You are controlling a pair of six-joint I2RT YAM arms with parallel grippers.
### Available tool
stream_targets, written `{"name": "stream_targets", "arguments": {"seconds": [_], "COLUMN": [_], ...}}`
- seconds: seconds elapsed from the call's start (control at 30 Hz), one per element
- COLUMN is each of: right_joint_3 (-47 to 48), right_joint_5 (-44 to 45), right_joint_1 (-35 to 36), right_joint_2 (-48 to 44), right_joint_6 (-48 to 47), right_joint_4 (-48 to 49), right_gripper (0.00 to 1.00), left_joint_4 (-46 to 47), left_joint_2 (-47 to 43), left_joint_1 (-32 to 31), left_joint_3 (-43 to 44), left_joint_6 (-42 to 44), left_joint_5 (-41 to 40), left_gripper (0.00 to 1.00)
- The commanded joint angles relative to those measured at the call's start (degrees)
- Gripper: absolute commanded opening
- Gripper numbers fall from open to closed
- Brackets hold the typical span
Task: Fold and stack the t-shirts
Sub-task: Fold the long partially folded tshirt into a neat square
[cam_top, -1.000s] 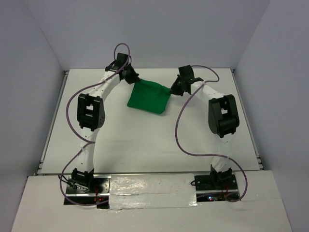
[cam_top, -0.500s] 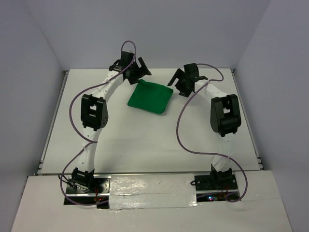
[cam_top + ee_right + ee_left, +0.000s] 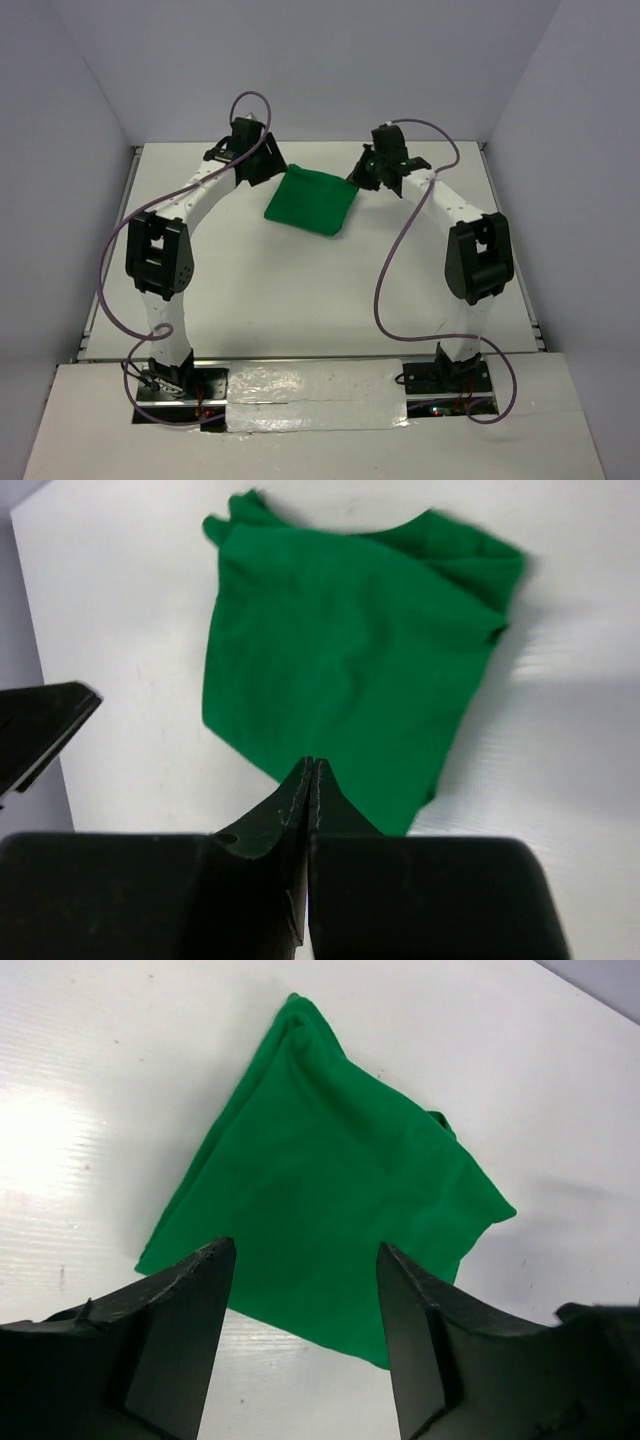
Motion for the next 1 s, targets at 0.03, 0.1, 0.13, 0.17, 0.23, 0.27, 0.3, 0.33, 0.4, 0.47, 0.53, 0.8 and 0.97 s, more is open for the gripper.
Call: {"name": "stream_targets", "arguments": {"seconds": [0.03,0.1,0.13,0.17,0.23,0.27,0.3,0.33,0.4,0.47,0.53,0.8,0.97], "right_joint_3": [4.44,9.7,11.73,16.27,20.52,24.62,27.1,29.48,35.9,38.45,37.24,17.83,3.95], "right_joint_5": [-0.9,0.23,0.5,1.29,2.69,3.4,3.32,3.4,2.53,2.09,1.12,5.42,11.56], "right_joint_1": [1.73,1.73,1.73,1.64,1.64,1.64,1.38,1.47,1.55,1.73,1.82,1.73,1.64], "right_joint_2": [6.46,11.29,13.32,15.17,21.06,23.08,27.36,29.58,34.32,35.31,32.08,-0.92,-19.13], "right_joint_6": [0.47,0.65,1.18,1.44,2.41,3.11,4.07,4.52,4.7,4.0,1.9,-7.86,-10.07], "right_joint_4": [-2.07,-3.55,-5.04,-6.01,-7.77,-8.48,-10.4,-11.46,-14.18,-15.34,-14.73,-11.83,-13.14], "right_gripper": [0.0,0.0,0.0,0.0,0.0,0.0,0.0,0.0,0.0,0.0,0.08,0.77,0.94], "left_joint_4": [1.47,1.03,0.16,-0.46,-1.42,-2.12,-2.31,-2.39,-2.83,-3.45,-4.15,-2.48,-5.11], "left_joint_2": [2.12,3.18,3.79,4.15,4.33,4.07,3.11,2.4,0.82,-1.82,-5.49,-25.17,-36.61], "left_joint_1": [-1.8,-2.41,-2.67,-2.68,-2.59,-2.68,-2.68,-2.76,-2.77,-2.76,-2.77,-2.85,-3.03], "left_joint_3": [-0.78,-0.17,0.88,1.5,2.64,2.56,1.95,1.42,-0.68,-2.27,-5.34,-18.69,-23.36], "left_joint_6": [0.72,0.81,0.81,0.64,0.81,0.9,1.07,1.16,1.86,2.65,3.18,3.62,5.82], "left_joint_5": [-0.57,-0.05,-0.04,0.04,0.31,0.48,0.57,0.57,0.31,-0.13,-0.74,-2.94,-7.86], "left_gripper": [0.71,0.73,0.76,0.77,0.81,0.83,0.87,0.88,0.93,0.94,0.96,0.96,0.99]}}
